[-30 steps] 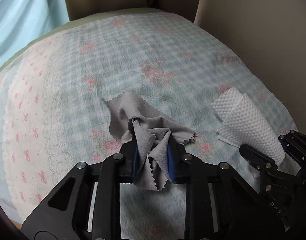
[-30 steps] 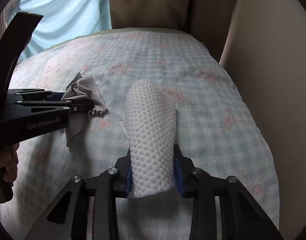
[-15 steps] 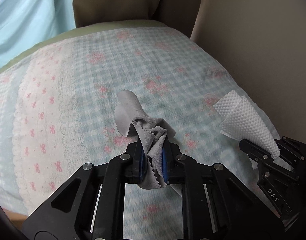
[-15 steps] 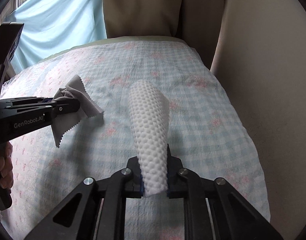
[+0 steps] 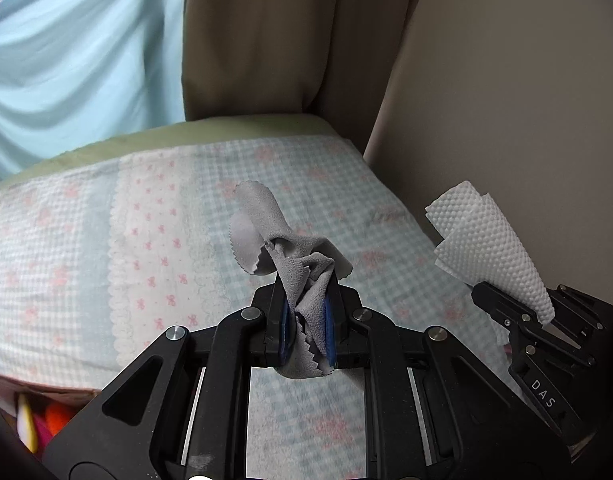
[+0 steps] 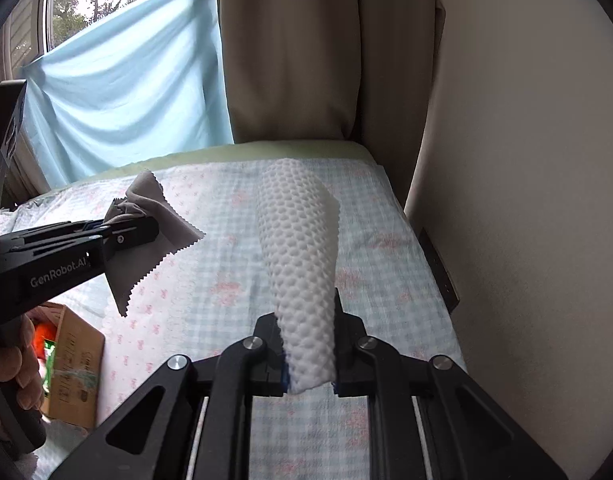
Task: Organize soft objects
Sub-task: 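Carry cloth and wipe over the box and open both tools to release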
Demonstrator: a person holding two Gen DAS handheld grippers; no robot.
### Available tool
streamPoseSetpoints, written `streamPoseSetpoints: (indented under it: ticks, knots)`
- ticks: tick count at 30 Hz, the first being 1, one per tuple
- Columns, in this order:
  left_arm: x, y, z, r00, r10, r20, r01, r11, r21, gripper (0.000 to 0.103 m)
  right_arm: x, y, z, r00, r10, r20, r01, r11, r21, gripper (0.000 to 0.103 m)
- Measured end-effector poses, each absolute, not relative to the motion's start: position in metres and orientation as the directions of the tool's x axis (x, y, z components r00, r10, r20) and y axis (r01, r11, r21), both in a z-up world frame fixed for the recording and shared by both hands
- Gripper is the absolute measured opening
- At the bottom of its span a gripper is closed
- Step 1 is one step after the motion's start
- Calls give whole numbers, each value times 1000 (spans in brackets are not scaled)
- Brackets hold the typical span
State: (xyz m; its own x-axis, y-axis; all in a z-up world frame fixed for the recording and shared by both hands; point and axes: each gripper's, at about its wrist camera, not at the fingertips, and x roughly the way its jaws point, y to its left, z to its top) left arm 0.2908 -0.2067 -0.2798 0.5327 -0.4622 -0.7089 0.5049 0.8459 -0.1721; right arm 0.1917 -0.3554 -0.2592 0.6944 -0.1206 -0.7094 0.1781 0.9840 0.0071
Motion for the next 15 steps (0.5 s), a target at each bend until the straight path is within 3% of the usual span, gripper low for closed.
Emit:
streamPoseSetpoints:
  ticks: [8,15]
  knots:
    - [255,-125,-196,573,-444,-688,461,869,-178,12,165,-285,-176,715,-92,-693,145,989,18,13]
    - [220,-26,-155,601,-363,-712,399,908,-126,12,145,-203,-133,709,-33,-704,114,991,69,13]
